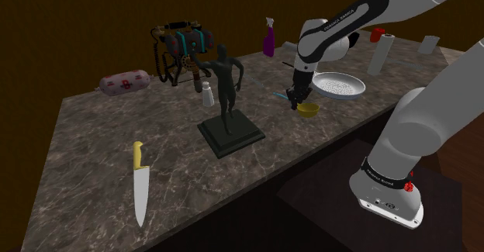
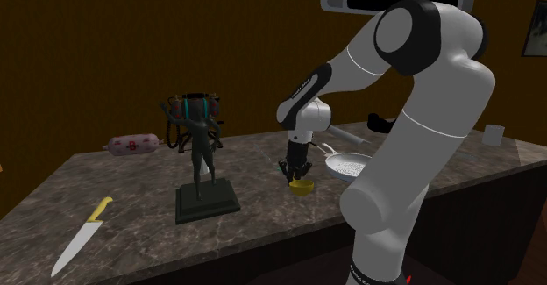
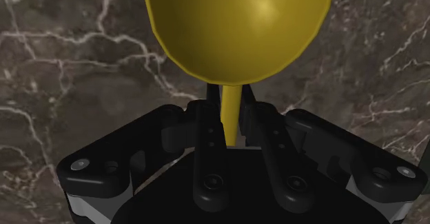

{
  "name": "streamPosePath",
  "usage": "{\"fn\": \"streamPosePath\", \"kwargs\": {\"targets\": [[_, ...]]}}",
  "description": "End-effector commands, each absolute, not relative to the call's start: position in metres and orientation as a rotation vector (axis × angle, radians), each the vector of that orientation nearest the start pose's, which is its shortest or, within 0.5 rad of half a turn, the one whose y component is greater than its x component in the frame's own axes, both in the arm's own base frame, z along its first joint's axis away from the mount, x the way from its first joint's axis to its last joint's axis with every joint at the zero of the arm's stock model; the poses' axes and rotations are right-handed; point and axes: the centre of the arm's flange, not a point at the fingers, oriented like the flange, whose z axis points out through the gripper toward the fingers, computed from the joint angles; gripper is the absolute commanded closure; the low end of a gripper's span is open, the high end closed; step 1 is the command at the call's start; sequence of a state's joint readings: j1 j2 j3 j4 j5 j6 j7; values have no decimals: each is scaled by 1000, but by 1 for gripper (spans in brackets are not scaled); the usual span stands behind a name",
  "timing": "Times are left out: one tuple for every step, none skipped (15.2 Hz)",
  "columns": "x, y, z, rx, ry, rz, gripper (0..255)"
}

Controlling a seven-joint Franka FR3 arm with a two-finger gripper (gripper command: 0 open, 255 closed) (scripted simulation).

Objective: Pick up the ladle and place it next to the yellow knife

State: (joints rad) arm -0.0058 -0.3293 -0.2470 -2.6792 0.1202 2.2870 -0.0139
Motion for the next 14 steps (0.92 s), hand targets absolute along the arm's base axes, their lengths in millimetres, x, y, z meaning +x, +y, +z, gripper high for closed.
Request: {"fn": "streamPosePath", "kwargs": {"targets": [[378, -89, 331, -2931, 450, 82, 255], [378, -89, 331, -2931, 450, 82, 255], [378, -89, 332, -2931, 451, 82, 255], [378, -89, 337, -2931, 451, 82, 255], [378, -89, 342, -2931, 451, 82, 255], [378, -89, 347, -2931, 451, 82, 255], [378, -89, 353, -2931, 451, 82, 255], [378, -89, 358, -2931, 451, 82, 255], [378, -89, 363, -2931, 451, 82, 255], [378, -89, 369, -2931, 451, 82, 255], [378, -89, 374, -2931, 451, 82, 255], [378, -89, 379, -2931, 451, 82, 255], [378, -89, 384, -2931, 451, 82, 255], [378, -89, 390, -2931, 451, 82, 255]]}}
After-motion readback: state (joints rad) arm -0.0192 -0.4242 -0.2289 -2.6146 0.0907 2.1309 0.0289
